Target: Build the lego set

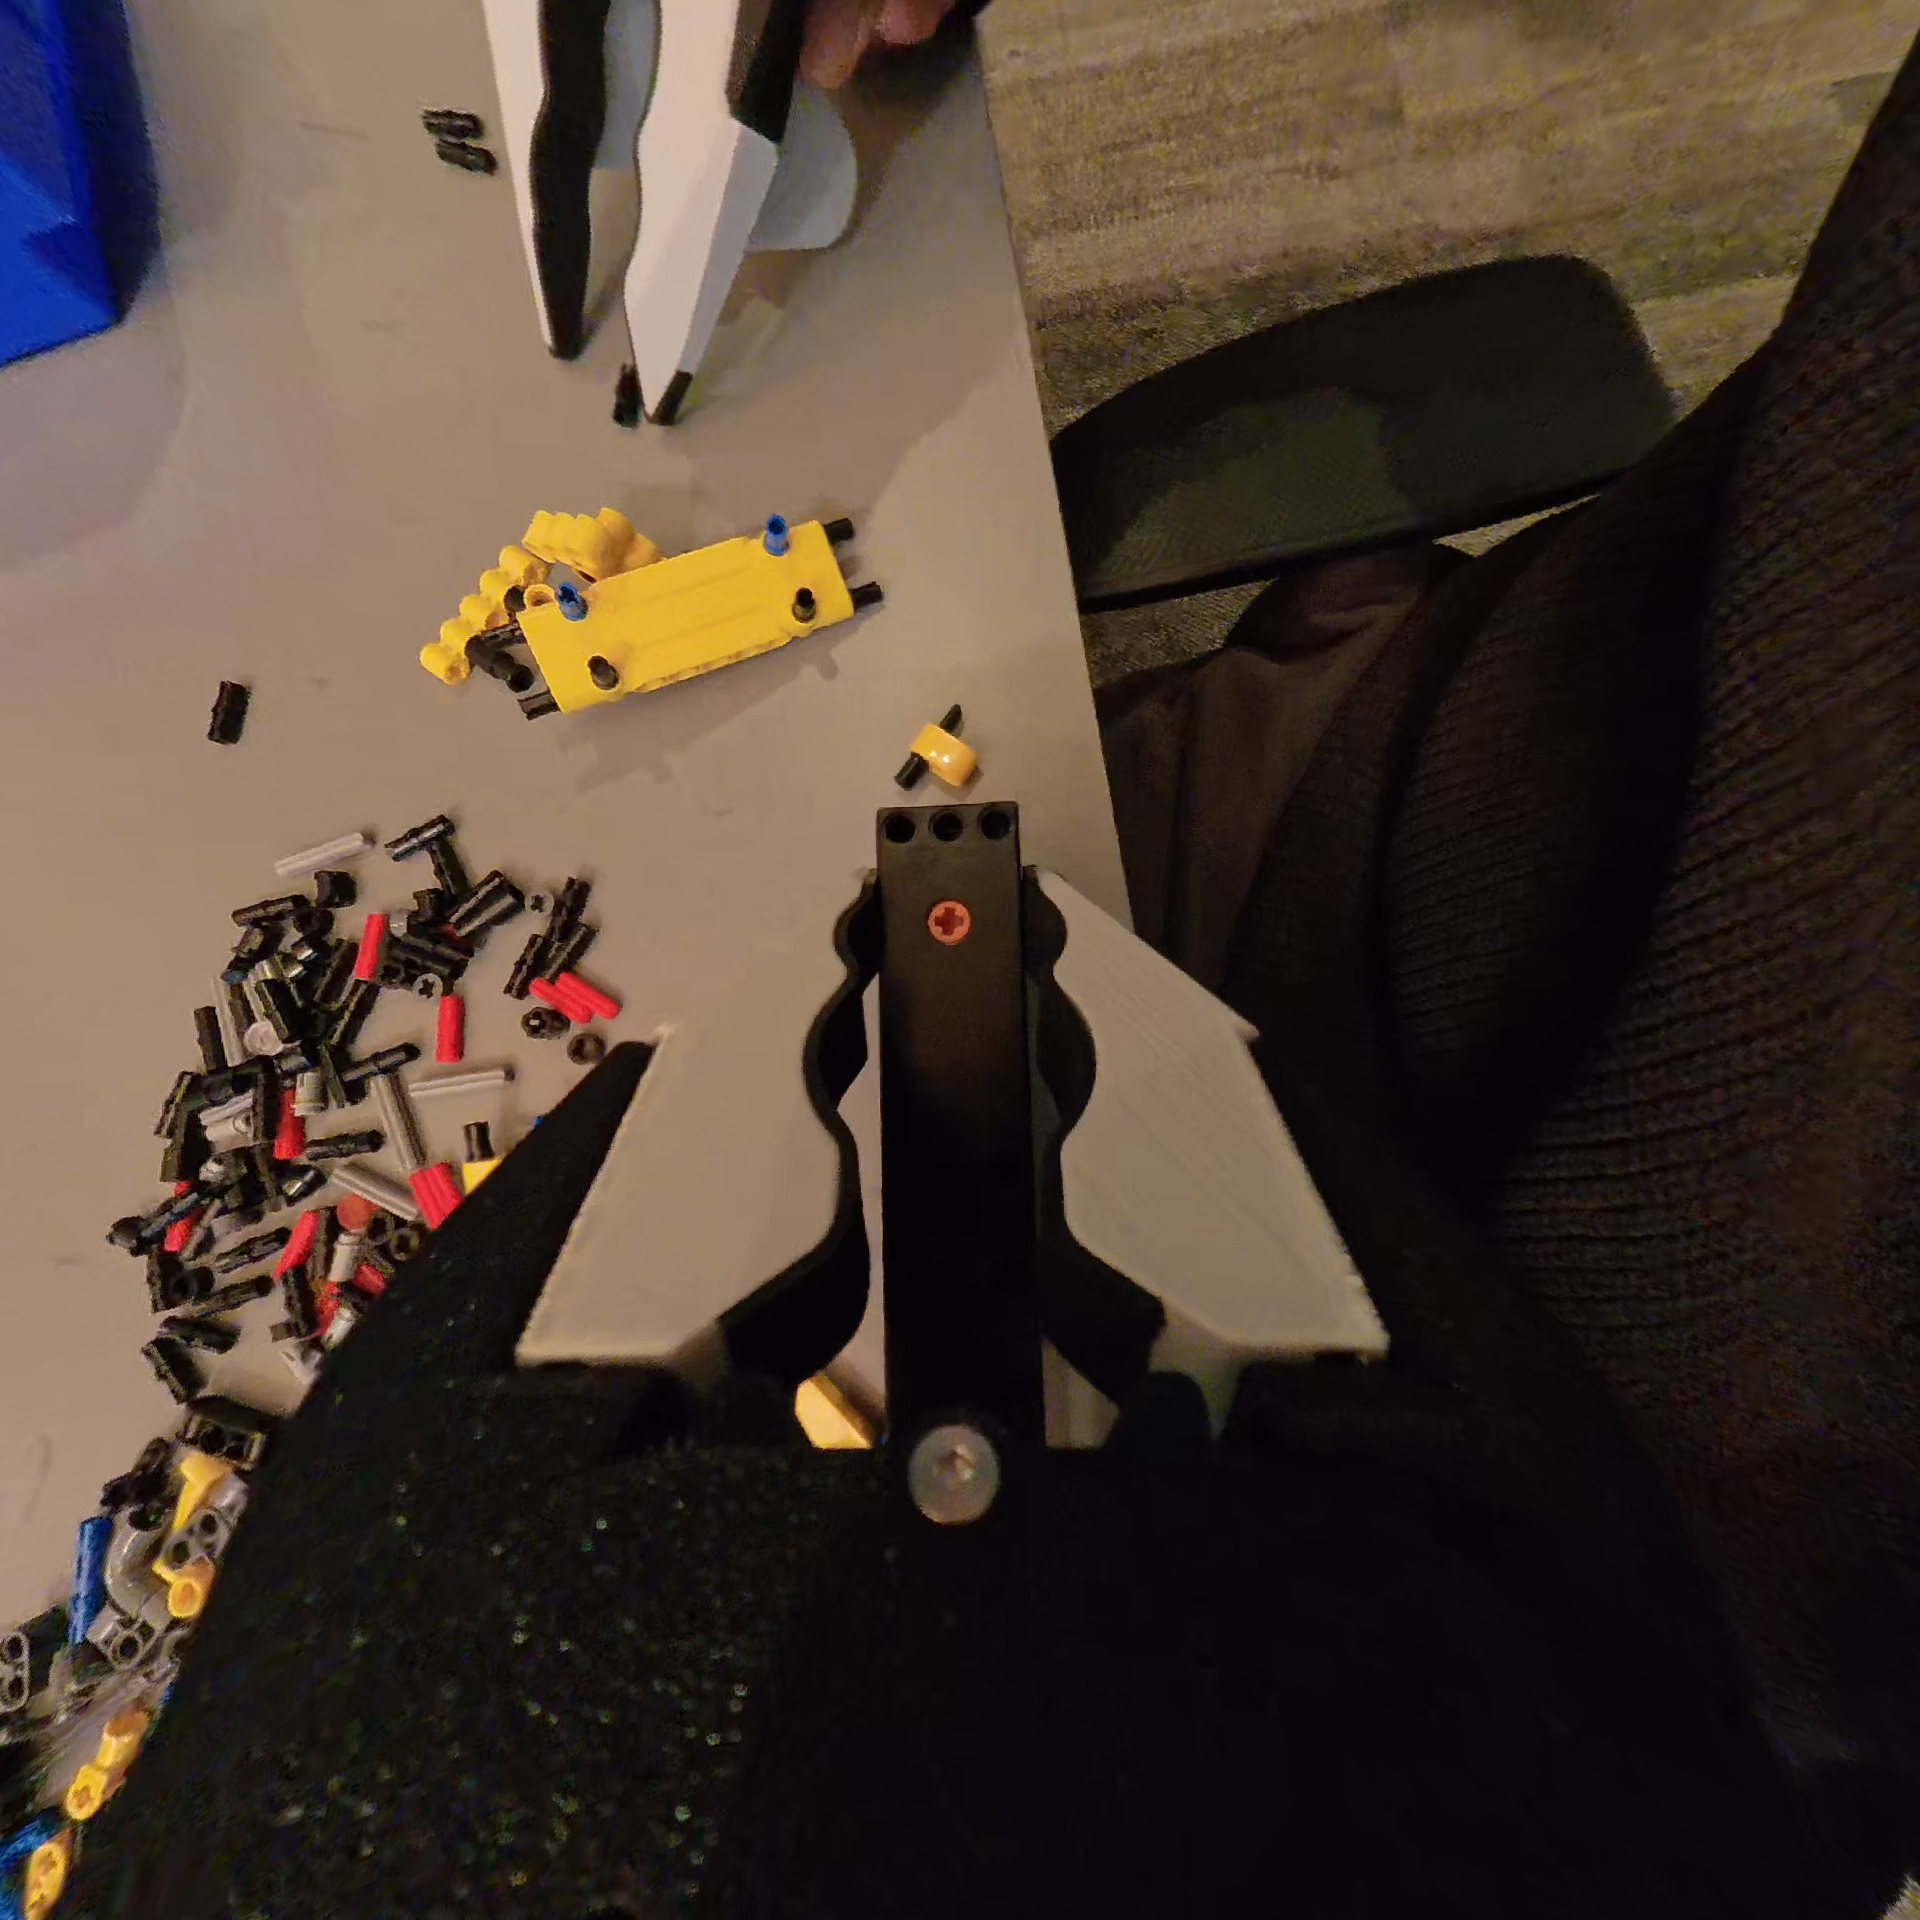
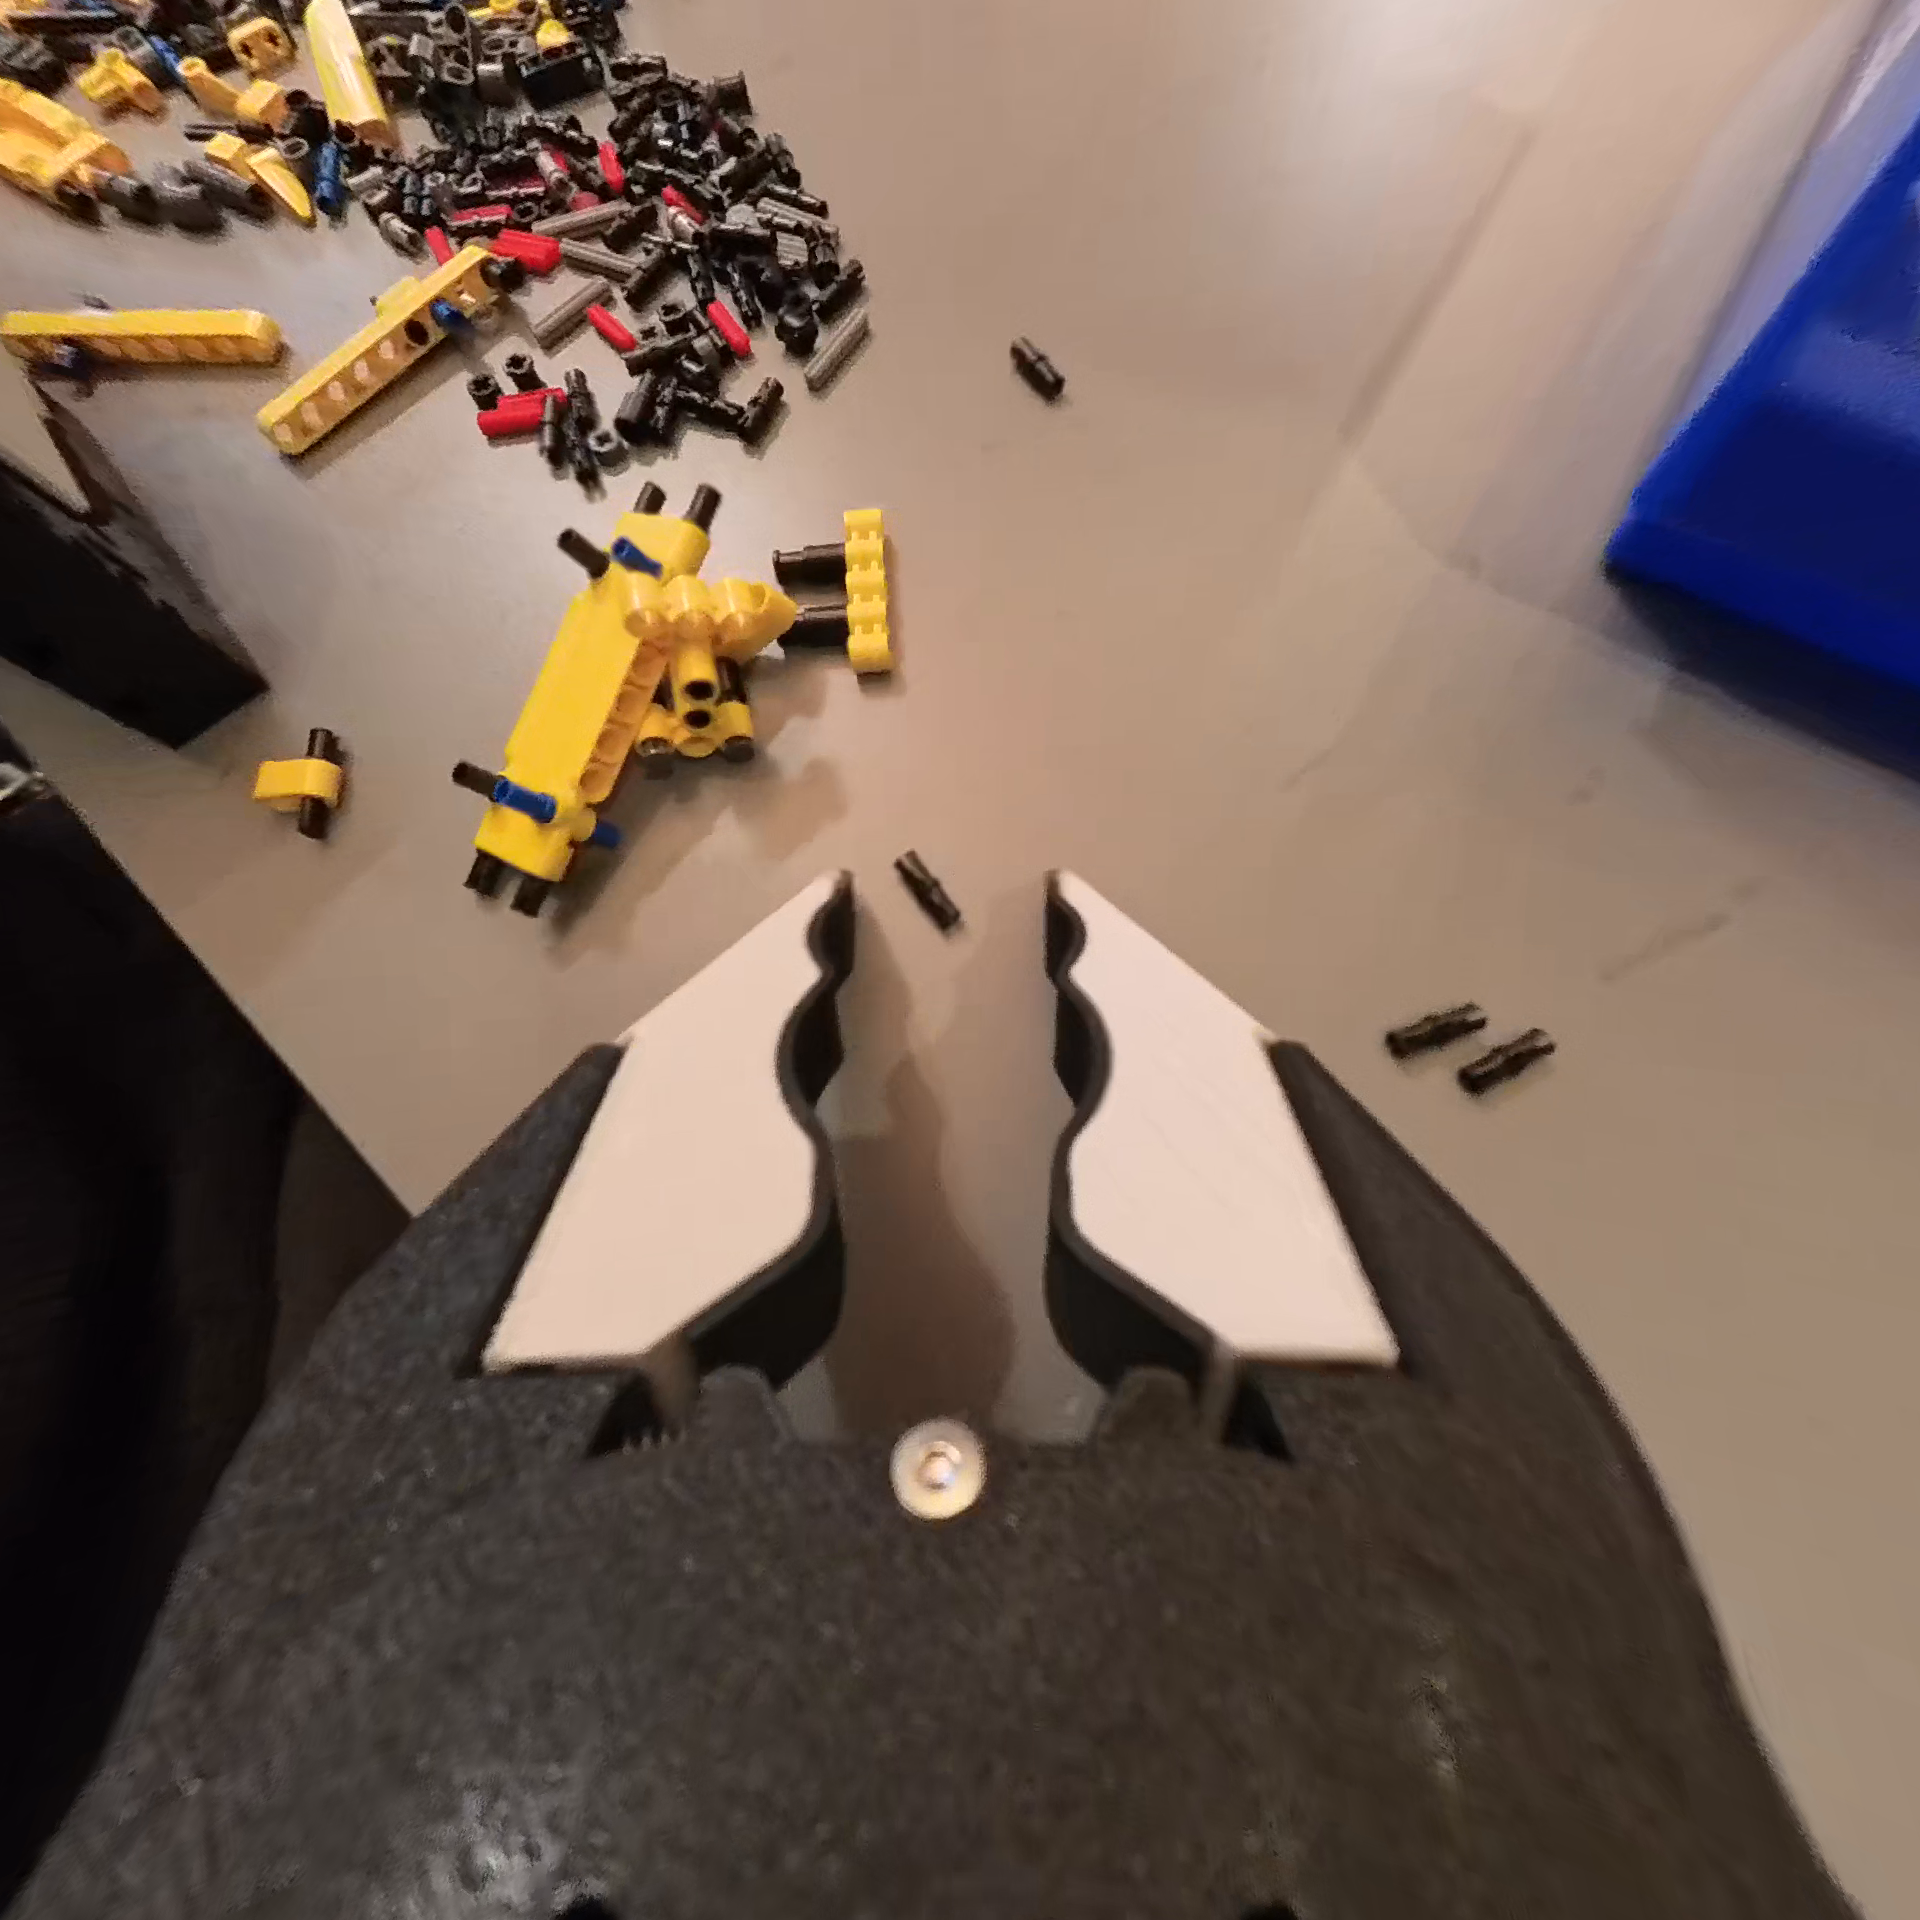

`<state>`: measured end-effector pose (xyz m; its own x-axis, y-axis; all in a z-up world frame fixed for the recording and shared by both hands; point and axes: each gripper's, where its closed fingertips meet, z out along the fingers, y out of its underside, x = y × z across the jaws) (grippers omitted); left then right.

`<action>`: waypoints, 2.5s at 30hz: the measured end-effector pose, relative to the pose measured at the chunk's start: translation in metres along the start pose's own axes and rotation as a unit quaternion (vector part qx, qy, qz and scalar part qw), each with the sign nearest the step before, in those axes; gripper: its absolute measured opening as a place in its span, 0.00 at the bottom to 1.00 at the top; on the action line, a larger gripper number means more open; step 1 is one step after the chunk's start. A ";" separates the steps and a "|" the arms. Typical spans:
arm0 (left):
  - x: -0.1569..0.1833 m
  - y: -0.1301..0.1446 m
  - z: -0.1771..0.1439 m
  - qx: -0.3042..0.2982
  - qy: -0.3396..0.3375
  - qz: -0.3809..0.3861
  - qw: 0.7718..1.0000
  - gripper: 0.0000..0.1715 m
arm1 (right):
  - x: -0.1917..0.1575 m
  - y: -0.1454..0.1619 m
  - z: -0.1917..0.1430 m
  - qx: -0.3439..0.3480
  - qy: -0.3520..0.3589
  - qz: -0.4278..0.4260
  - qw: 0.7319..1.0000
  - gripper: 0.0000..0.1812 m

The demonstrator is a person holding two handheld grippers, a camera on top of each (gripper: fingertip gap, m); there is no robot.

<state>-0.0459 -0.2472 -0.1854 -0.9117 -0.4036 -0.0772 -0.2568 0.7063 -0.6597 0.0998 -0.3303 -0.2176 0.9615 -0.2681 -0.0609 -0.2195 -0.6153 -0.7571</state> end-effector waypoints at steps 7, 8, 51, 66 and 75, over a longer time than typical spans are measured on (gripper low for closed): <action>-0.010 0.013 0.006 -0.035 -0.051 0.004 0.998 0.19 | 0.003 0.002 0.000 -0.010 0.014 -0.049 0.999 0.10; -0.011 0.014 0.007 -0.038 -0.056 0.001 0.998 0.21 | 0.000 0.002 0.000 -0.009 0.013 -0.058 0.998 0.08; -0.015 -0.060 -0.163 0.338 -0.100 -0.243 0.904 0.18 | -0.196 -0.226 -0.065 0.394 0.036 -0.299 0.868 0.02; -0.033 -0.017 -0.186 0.398 -0.118 -0.342 0.843 0.18 | -0.228 -0.219 0.007 0.357 -0.057 -0.360 0.860 0.02; -0.027 -0.052 -0.175 0.427 0.006 -0.299 0.854 0.11 | -0.207 -0.205 -0.031 0.383 -0.035 -0.310 0.869 0.02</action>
<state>-0.0639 -0.1712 -0.0185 -0.7046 -0.5334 0.4679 -0.3549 -0.3062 -0.8834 -0.0597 -0.1718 -0.0296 0.8692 0.0011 0.4944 0.4936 0.0570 -0.8678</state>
